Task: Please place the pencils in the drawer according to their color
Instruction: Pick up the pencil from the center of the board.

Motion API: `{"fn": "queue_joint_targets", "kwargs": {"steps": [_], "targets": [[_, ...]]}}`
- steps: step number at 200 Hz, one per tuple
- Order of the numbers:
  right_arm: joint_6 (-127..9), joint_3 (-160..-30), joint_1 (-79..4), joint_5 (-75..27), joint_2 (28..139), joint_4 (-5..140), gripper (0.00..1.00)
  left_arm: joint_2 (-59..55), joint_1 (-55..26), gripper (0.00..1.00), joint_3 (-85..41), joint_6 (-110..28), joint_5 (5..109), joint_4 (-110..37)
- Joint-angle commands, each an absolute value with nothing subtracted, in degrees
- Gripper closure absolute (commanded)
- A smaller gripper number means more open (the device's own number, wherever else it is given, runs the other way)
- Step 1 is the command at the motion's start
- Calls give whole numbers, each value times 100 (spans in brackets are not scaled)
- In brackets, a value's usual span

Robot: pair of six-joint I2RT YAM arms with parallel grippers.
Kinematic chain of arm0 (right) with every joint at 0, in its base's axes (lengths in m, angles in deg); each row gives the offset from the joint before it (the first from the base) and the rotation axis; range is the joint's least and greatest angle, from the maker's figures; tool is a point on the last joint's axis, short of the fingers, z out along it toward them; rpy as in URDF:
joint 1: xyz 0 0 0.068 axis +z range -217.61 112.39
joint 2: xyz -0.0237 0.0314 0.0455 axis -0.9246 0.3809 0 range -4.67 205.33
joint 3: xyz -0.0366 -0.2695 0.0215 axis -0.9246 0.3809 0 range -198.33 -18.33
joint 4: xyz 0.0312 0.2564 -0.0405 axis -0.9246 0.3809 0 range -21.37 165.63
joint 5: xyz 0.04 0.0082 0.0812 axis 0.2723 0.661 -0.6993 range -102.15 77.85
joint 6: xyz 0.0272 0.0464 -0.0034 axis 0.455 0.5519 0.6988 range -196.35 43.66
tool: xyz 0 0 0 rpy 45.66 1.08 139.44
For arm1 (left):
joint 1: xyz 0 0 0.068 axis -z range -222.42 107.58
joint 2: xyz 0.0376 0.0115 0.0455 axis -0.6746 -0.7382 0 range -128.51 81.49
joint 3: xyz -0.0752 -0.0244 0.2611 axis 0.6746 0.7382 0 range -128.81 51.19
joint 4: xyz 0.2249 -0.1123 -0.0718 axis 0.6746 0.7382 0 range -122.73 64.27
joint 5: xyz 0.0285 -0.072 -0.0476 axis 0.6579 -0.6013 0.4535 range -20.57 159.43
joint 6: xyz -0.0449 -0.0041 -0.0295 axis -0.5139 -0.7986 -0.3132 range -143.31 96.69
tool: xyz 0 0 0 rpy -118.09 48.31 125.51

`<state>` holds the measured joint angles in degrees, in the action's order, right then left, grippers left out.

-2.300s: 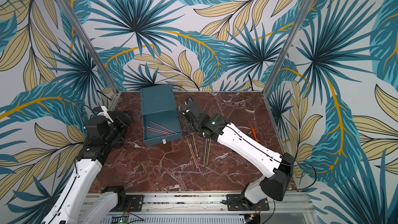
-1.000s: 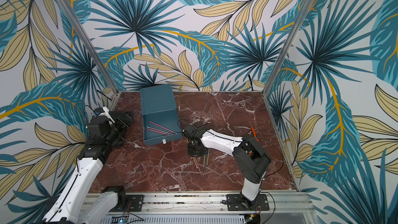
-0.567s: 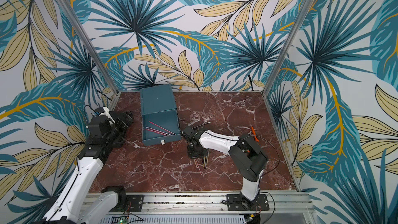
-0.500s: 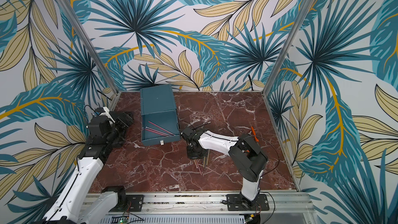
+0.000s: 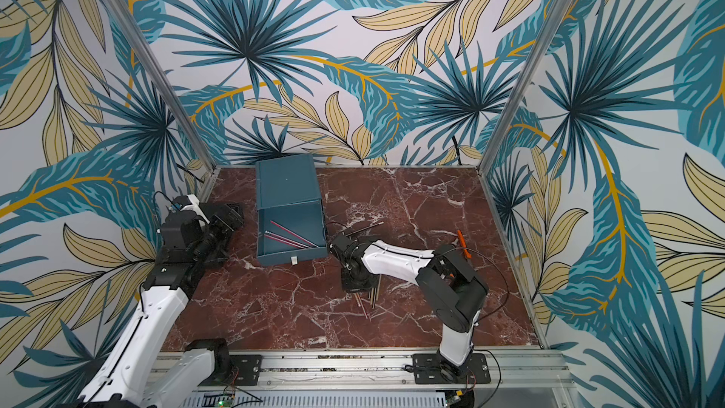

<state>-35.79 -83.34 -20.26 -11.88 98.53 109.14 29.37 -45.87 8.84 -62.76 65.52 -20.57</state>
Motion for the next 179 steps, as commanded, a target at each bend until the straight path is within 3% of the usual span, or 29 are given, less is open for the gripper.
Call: {"fn": "queue_joint_targets", "kwargs": {"steps": [1,92,179], "targets": [[-3486,-8148,-2012,-966,9834,10996,81,2967,-4677,0,962,-6287,6508,-2175],[-3431,-7990,-2017,-759,9782,11006,87,3006,-4673,0,944,-6298,6491,-2148],[-3455,-7985,-2019,-590,9987,10960,82,3069,-4677,0,936,-6278,6578,-2080]]}}
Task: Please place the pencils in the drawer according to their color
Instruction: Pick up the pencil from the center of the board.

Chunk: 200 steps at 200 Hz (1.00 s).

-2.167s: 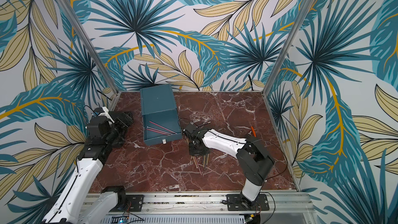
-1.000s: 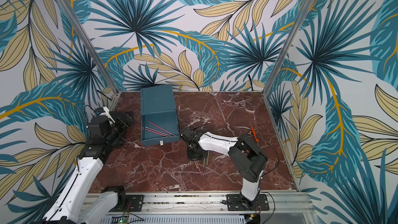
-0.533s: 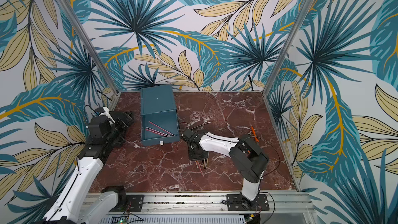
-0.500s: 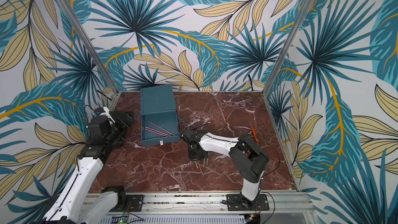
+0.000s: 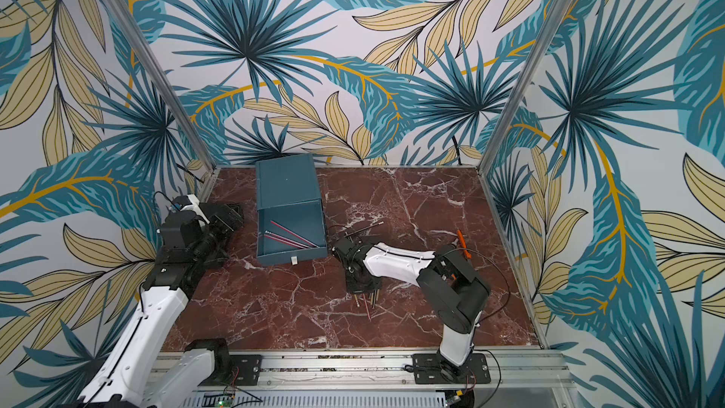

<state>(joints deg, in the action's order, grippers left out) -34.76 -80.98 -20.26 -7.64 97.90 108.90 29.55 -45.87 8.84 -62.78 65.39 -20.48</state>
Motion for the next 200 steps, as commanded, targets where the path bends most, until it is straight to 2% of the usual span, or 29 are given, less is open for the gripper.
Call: {"fn": "queue_joint_targets", "kwargs": {"steps": [1,37,119,200], "targets": [[-3462,-7981,-2022,-591,9994,10954,82,3069,-4679,0,936,-6278,6580,-2075],[-3565,-8010,-2016,-635,10078,10829,84,3099,-4677,0,927,-6278,6599,-2060],[-4139,-8272,-2033,-581,9911,10818,100,3104,-4675,0,927,-6282,6619,-2060],[-4465,-8469,-2118,-169,8903,11015,100,3122,-4675,0,944,-6278,6626,-2060]]}}
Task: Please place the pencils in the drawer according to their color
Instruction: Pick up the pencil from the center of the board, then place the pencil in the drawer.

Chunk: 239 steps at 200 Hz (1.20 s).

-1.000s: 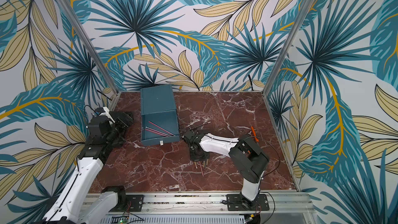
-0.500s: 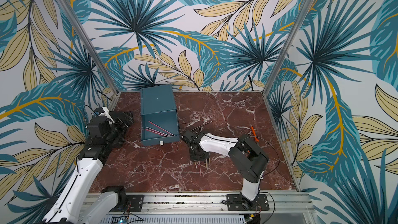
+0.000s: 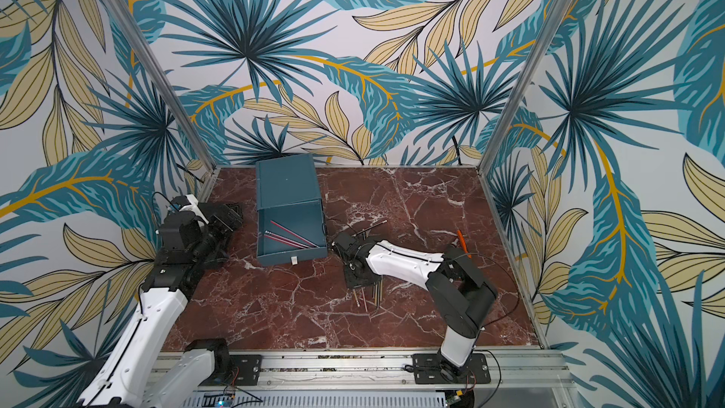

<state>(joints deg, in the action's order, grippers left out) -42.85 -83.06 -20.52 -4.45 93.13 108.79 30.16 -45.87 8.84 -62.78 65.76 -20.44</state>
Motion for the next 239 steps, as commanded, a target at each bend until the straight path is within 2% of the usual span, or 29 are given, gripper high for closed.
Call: {"fn": "queue_joint_targets", "kwargs": {"steps": [1,68,123,156,239], "targets": [[-4463,-8478,-2119,-160,8885,11026,100,3126,-4678,0,940,-6278,6626,-2060],[-4825,-8755,-2436,51,7990,11252,100,3111,-4677,0,944,-6287,6615,-2100],[-5867,-9588,-2446,-117,7680,11198,100,3064,-4679,0,975,-6297,6552,-2188],[-6592,-10308,-2438,-588,7923,10961,100,3053,-4682,0,990,-6323,6505,-2243],[-7631,-12523,-2404,-1853,9498,11001,100,3209,-4682,0,945,-6202,6592,-2062]]}}
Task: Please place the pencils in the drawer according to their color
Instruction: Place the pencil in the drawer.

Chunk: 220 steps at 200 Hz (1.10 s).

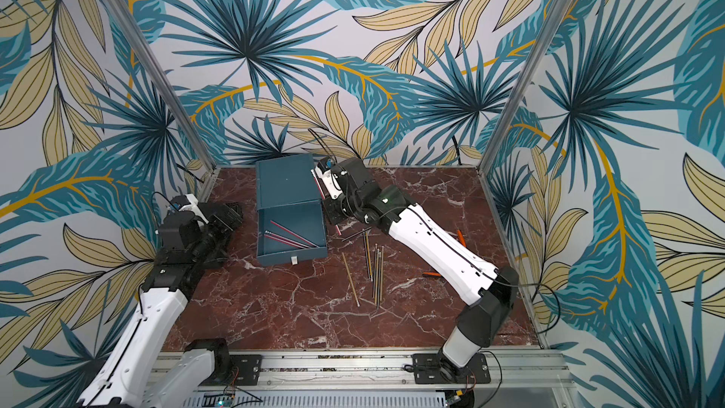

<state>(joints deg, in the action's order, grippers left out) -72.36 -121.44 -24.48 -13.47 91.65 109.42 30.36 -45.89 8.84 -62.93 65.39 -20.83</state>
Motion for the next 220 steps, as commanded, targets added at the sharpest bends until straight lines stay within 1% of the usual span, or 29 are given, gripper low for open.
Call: {"fn": "queue_joint_targets", "kwargs": {"steps": [1,62,158,170,210,220], "targets": [[-7633,-12535,-2403,-1868,9512,11002,100,3209,-4682,0,949,-6200,6600,-2057],[-7960,-13159,-2241,-2364,10089,11154,100,3332,-4677,0,951,-6143,6668,-2038],[-8154,-13668,-1912,-2189,10801,11787,100,3767,-4682,0,1129,-6065,6714,-2250],[-8161,-13737,-1893,-2173,10890,11842,99,3807,-4679,0,1115,-6026,6737,-2198],[-8127,-13881,-1852,-2120,11080,11927,90,3912,-4682,0,1070,-5926,6741,-2088],[-8122,-13887,-1856,-2112,11091,11936,89,3937,-4676,0,1054,-5900,6710,-2071]]}}
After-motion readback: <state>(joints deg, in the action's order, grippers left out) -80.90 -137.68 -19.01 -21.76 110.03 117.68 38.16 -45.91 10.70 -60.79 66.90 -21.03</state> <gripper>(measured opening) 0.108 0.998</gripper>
